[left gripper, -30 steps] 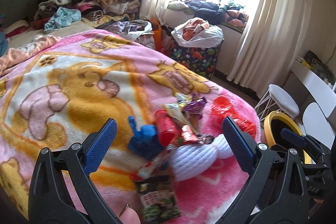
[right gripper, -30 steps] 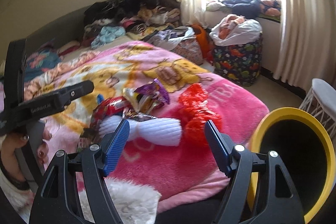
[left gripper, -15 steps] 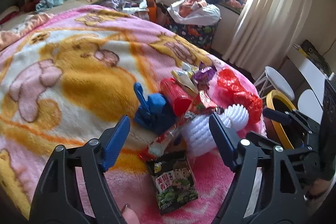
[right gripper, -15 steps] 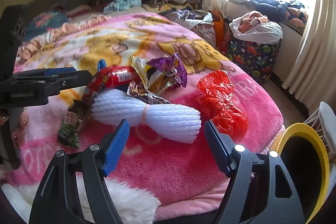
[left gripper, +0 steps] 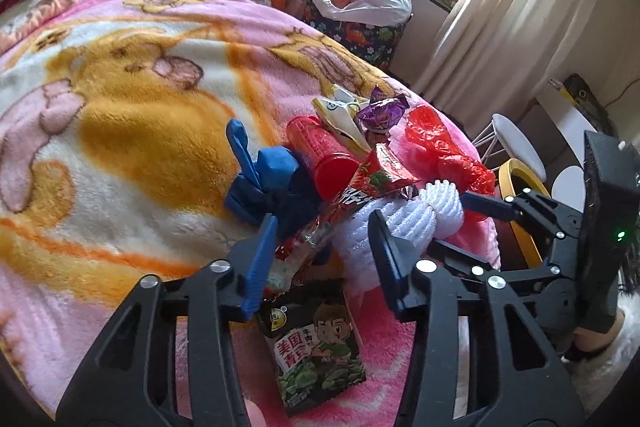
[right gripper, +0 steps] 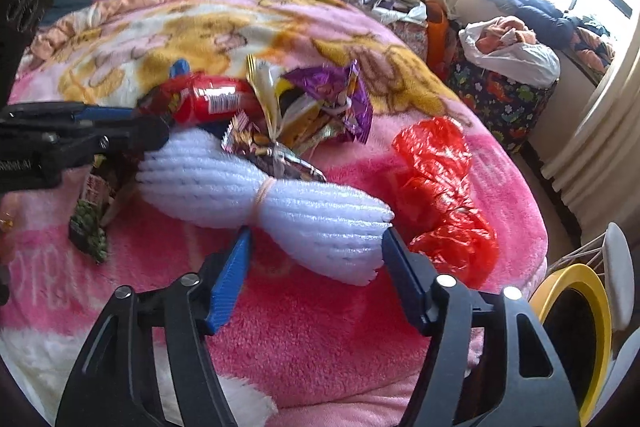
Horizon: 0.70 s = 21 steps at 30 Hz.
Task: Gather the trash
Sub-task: 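Grasp the red snack wrapper with the left tool while the right tool grasps the white foam mesh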
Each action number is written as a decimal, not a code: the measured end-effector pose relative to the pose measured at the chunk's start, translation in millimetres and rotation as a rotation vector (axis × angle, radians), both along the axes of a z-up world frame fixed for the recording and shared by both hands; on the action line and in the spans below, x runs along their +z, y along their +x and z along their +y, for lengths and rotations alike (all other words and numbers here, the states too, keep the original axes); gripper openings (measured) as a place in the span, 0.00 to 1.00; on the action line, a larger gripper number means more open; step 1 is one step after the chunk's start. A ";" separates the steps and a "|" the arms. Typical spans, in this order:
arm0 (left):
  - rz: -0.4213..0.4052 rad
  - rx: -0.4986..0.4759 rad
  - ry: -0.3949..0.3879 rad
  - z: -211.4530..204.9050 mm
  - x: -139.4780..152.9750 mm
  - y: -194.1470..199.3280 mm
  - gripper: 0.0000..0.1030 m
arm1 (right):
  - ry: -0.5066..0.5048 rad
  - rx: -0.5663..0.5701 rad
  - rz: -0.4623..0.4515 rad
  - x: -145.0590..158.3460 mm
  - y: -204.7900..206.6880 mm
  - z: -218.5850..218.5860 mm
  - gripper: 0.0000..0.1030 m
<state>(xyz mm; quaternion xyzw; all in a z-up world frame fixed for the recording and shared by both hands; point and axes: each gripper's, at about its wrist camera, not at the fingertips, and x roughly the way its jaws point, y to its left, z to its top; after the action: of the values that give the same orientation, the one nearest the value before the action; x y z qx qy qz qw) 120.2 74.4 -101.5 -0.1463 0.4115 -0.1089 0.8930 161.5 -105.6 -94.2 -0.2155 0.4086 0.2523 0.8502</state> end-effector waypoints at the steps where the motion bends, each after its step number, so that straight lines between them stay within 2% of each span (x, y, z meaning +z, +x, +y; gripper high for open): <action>1: 0.001 0.000 -0.002 0.0 -0.6 0.4 0.33 | -0.006 -0.002 0.005 -1.6 1.2 0.5 0.50; 4: 0.004 -0.001 -0.005 0.5 -1.4 1.6 0.28 | -0.020 -0.001 0.003 -3.6 0.9 2.9 0.44; 9: -0.004 -0.011 -0.011 -0.3 -0.6 -0.9 0.22 | -0.020 0.012 -0.031 -1.4 -5.8 2.0 0.26; 11: -0.014 -0.012 -0.015 0.1 2.9 -2.7 0.19 | -0.012 0.017 -0.047 1.6 -9.7 1.7 0.23; 13: -0.028 -0.013 -0.020 1.2 6.5 -3.1 0.13 | 0.001 0.015 -0.059 4.7 -13.4 -1.1 0.22; 21: -0.097 -0.002 -0.041 3.1 30.6 -9.2 0.09 | 0.102 -0.045 -0.087 20.9 -30.3 -21.6 0.21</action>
<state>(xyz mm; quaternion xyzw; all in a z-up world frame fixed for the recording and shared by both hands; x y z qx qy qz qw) 111.0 77.5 -70.9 -0.1588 0.3655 -0.1254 0.9086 131.2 -127.2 -73.3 -0.1735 0.3625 0.2438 0.8826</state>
